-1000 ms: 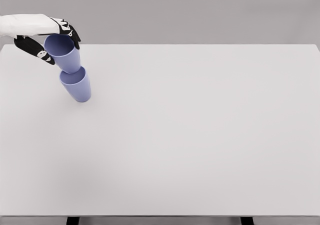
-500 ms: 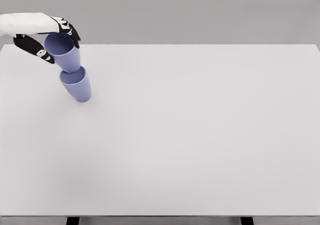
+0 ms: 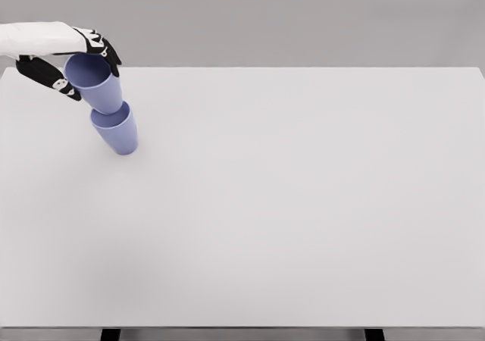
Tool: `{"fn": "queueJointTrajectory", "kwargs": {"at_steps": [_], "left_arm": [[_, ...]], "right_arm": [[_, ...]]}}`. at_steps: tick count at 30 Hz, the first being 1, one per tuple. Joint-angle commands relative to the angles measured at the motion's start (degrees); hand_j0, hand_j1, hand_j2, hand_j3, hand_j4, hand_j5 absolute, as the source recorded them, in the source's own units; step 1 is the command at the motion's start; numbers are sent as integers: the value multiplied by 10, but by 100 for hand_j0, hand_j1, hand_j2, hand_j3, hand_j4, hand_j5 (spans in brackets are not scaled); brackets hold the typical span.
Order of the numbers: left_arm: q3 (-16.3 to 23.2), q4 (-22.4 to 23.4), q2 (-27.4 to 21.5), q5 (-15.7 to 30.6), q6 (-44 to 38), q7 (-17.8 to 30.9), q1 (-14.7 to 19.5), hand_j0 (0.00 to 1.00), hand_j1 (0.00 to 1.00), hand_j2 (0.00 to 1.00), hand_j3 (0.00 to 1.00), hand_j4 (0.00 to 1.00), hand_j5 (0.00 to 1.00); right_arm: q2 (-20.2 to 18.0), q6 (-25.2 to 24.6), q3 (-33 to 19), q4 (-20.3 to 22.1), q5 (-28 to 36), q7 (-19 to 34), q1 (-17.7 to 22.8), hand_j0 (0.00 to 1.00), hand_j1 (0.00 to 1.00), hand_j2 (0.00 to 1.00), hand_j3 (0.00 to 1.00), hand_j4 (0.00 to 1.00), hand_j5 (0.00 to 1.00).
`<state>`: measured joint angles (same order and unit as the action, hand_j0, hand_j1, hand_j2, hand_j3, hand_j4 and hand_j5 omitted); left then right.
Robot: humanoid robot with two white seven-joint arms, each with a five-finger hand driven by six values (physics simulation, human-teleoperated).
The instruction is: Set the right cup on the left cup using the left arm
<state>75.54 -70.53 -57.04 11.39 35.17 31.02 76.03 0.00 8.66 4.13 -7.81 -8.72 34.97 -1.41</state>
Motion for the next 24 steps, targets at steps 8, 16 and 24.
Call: {"fn": "queueJointTrajectory", "kwargs": {"at_steps": [8, 16, 24], "left_arm": [[-1, -5, -2, 3, -2, -3, -2, 66, 66, 66, 66, 66, 66], [-1, -5, -2, 3, -2, -4, -2, 98, 98, 98, 98, 98, 98], [-5, -14, -3, 5, -2, -5, -3, 100, 100, 100, 100, 100, 100]], "right_arm": [[0, 0, 0, 0, -1, 0, 0, 100, 100, 100, 100, 100, 100], [0, 0, 0, 0, -1, 0, 0, 100, 100, 100, 100, 100, 100], [0, 0, 0, 0, -1, 0, 0, 100, 100, 100, 100, 100, 100]]}}
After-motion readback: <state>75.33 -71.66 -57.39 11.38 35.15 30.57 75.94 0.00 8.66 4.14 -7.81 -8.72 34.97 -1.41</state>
